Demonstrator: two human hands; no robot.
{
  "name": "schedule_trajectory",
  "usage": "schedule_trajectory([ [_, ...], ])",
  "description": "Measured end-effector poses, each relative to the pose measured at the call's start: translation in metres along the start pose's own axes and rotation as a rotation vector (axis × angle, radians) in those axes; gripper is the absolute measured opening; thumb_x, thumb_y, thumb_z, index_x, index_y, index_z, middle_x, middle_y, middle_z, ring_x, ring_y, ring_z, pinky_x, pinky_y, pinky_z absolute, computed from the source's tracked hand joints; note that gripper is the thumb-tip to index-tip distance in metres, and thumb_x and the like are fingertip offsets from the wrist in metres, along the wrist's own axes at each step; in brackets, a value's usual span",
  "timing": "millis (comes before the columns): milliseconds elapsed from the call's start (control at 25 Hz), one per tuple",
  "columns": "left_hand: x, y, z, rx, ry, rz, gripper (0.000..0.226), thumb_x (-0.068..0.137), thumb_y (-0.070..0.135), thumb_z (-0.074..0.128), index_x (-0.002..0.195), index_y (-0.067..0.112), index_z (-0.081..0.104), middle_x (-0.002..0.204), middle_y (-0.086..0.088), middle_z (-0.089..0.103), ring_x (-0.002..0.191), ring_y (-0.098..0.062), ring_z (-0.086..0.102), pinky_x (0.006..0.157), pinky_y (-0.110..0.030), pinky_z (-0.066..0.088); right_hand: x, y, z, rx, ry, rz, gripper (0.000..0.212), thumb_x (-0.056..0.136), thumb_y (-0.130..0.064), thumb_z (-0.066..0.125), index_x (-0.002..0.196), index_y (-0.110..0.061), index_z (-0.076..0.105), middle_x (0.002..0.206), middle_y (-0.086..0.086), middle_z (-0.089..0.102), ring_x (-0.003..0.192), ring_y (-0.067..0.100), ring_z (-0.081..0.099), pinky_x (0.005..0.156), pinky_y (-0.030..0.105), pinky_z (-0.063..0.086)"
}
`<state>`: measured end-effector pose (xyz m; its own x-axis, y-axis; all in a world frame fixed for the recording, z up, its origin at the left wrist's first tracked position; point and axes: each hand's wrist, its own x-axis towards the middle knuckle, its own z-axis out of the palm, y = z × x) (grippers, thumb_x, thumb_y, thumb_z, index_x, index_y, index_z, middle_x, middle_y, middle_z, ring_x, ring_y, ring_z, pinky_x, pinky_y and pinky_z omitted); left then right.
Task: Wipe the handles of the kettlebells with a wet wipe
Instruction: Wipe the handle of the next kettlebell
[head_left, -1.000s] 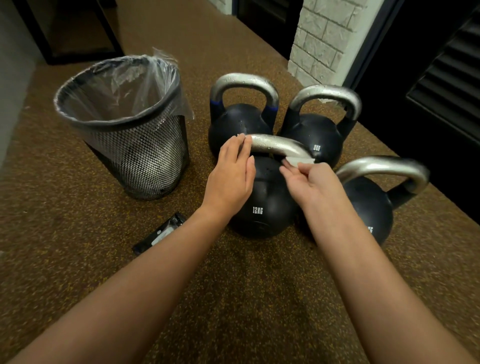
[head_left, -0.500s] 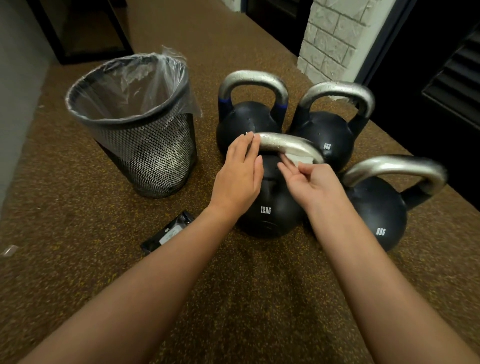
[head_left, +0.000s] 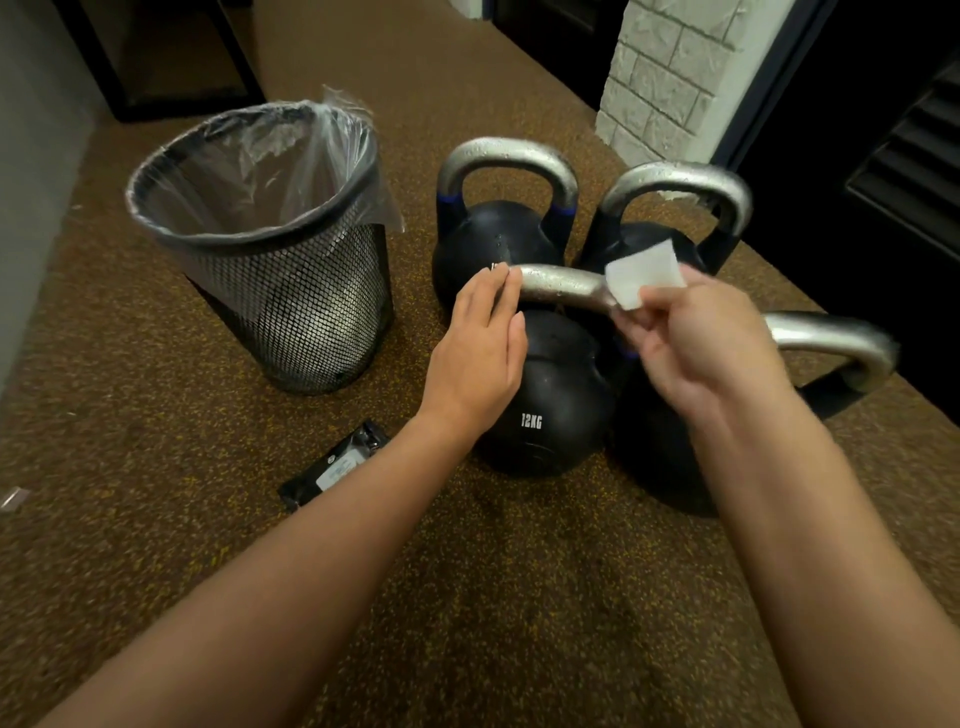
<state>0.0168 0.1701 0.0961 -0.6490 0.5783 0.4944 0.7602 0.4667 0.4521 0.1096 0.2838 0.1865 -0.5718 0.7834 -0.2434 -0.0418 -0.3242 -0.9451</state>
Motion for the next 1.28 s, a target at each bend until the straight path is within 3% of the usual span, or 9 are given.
schedule_trajectory([
  [40, 0.0, 0.0, 0.0, -0.005, 0.0, -0.002, 0.054, 0.095, 0.029, 0.023, 0.14, 0.003, 0.035, 0.143, -0.012, 0.037, 0.135, -0.021, 0.029, 0.109, -0.023, 0.023, 0.0, 0.0, 0.0, -0.404, 0.036, -0.207, 0.035, 0.083, 0.0, 0.04, 0.111, -0.007, 0.059, 0.102, 0.013, 0.06, 0.096, 0.026, 0.057, 0.081, 0.034, 0.045],
  [120, 0.0, -0.001, 0.001, -0.006, 0.008, 0.004, 0.053, 0.095, 0.029, 0.024, 0.14, 0.002, 0.036, 0.142, -0.013, 0.037, 0.135, -0.022, 0.03, 0.11, -0.024, 0.022, 0.007, 0.009, 0.001, -1.05, 0.036, -0.463, 0.05, 0.084, 0.002, 0.041, 0.131, -0.015, 0.051, 0.114, 0.013, 0.059, 0.106, 0.028, 0.054, 0.089, 0.033, 0.041],
  [240, 0.0, -0.002, 0.003, -0.003, 0.011, 0.01, 0.053, 0.095, 0.029, 0.024, 0.139, 0.001, 0.037, 0.141, -0.014, 0.038, 0.134, -0.023, 0.031, 0.111, -0.024, 0.022, 0.016, 0.027, 0.015, -1.48, -0.044, -0.528, 0.052, 0.087, 0.003, 0.041, 0.139, -0.004, 0.035, 0.137, 0.017, 0.042, 0.128, 0.032, 0.036, 0.109, 0.038, 0.026],
  [480, -0.001, -0.001, 0.0, -0.014, 0.013, 0.017, 0.054, 0.095, 0.029, 0.023, 0.139, 0.001, 0.036, 0.142, -0.014, 0.038, 0.135, -0.023, 0.03, 0.11, -0.023, 0.022, 0.015, 0.042, 0.006, -1.589, -0.178, -0.733, 0.065, 0.086, 0.003, 0.043, 0.146, -0.003, 0.018, 0.151, 0.012, 0.024, 0.141, 0.026, 0.019, 0.117, 0.041, 0.005],
  [760, 0.0, -0.002, -0.001, -0.025, 0.0, 0.02, 0.054, 0.095, 0.032, 0.024, 0.139, 0.003, 0.036, 0.142, -0.013, 0.036, 0.134, -0.022, 0.03, 0.105, -0.033, 0.038, 0.008, 0.024, 0.015, -1.584, -0.286, -0.639, 0.069, 0.084, 0.003, 0.046, 0.146, -0.005, 0.017, 0.152, 0.01, 0.021, 0.141, 0.027, 0.016, 0.117, 0.04, 0.005],
  [920, 0.003, 0.002, -0.006, -0.055, 0.021, 0.03, 0.054, 0.095, 0.031, 0.025, 0.138, 0.001, 0.036, 0.141, -0.015, 0.037, 0.133, -0.023, 0.033, 0.107, -0.034, 0.035, 0.01, 0.02, 0.013, -1.598, -0.406, -0.61, 0.072, 0.083, 0.003, 0.048, 0.147, -0.008, 0.017, 0.157, 0.006, 0.014, 0.144, 0.023, 0.014, 0.117, 0.043, 0.001],
  [1080, 0.007, 0.004, -0.012, -0.06, 0.026, 0.073, 0.051, 0.094, 0.025, 0.03, 0.139, 0.002, 0.035, 0.142, -0.015, 0.038, 0.135, -0.022, 0.032, 0.113, -0.032, 0.028, 0.008, 0.004, 0.018, -1.565, -0.325, -0.48, 0.06, 0.083, 0.001, 0.048, 0.14, -0.008, 0.032, 0.148, 0.01, 0.032, 0.136, 0.028, 0.03, 0.116, 0.042, 0.013],
  [1200, 0.007, 0.005, -0.011, -0.059, -0.033, 0.132, 0.052, 0.09, 0.015, 0.041, 0.14, 0.002, 0.034, 0.144, -0.014, 0.036, 0.137, -0.022, 0.03, 0.114, -0.036, 0.028, 0.006, -0.002, 0.025, -1.517, -0.397, -0.462, 0.053, 0.087, -0.003, 0.047, 0.139, -0.009, 0.036, 0.139, 0.012, 0.043, 0.129, 0.031, 0.039, 0.108, 0.038, 0.029],
  [1280, 0.007, 0.005, -0.01, -0.031, -0.057, 0.154, 0.054, 0.087, 0.012, 0.046, 0.138, 0.001, 0.037, 0.143, -0.014, 0.038, 0.135, -0.024, 0.032, 0.112, -0.039, 0.03, 0.014, -0.004, 0.022, -1.35, -0.437, -0.412, 0.057, 0.087, -0.003, 0.044, 0.142, -0.012, 0.035, 0.142, 0.01, 0.044, 0.132, 0.027, 0.039, 0.108, 0.033, 0.032],
])
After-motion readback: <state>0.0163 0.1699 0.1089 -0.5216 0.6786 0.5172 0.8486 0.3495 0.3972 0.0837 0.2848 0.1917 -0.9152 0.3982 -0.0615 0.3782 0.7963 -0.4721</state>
